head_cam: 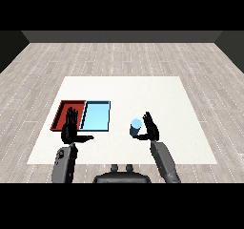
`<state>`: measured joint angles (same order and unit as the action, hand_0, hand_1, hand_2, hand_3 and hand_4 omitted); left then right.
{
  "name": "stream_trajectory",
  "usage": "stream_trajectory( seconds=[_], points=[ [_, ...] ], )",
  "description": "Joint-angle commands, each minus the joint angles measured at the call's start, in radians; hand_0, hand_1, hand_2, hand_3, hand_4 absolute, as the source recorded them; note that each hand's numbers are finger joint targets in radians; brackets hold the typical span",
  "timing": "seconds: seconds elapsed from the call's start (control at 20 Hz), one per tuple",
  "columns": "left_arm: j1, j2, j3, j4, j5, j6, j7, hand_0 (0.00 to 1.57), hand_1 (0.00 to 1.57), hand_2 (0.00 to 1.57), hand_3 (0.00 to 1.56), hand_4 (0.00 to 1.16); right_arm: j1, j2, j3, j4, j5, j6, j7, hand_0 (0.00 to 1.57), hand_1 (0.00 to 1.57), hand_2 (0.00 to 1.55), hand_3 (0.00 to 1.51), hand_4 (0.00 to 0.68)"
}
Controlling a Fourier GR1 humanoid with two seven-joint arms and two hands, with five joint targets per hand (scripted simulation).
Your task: Pick the blue can and put it in the blue box
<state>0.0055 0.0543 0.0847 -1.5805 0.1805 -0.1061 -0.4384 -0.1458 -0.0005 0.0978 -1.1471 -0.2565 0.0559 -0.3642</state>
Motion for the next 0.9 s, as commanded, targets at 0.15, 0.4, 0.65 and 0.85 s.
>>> stream_trajectory(
  seconds=[0.15,0.4,0.65,0.85],
  points=[
    [-0.053,-0.021,-0.017,0.06,-0.025,0.02,-0.003,0.0,0.0,0.0,0.0,0.0,-0.006,0.001,0.073,0.011,-0.017,-0.054,-0.029,0.0,0.0,0.0,0.0,0.0],
    [0.057,-0.033,-0.036,-0.046,-0.037,0.023,-0.019,0.0,0.0,0.0,0.0,0.0,-0.043,0.0,0.009,0.032,-0.005,-0.003,0.006,0.0,0.0,0.0,0.0,0.0],
    [0.012,-0.034,-0.031,0.004,-0.053,0.04,-0.032,0.0,0.0,0.0,0.0,0.0,-0.07,0.0,0.044,0.089,-0.036,-0.026,-0.019,0.0,0.0,0.0,0.0,0.0],
    [-0.001,-0.02,-0.016,0.007,-0.036,0.037,-0.011,0.0,0.0,0.0,0.0,0.0,-0.148,0.001,0.077,0.157,-0.065,-0.065,-0.037,0.0,0.0,0.0,0.0,0.0]
  ],
)
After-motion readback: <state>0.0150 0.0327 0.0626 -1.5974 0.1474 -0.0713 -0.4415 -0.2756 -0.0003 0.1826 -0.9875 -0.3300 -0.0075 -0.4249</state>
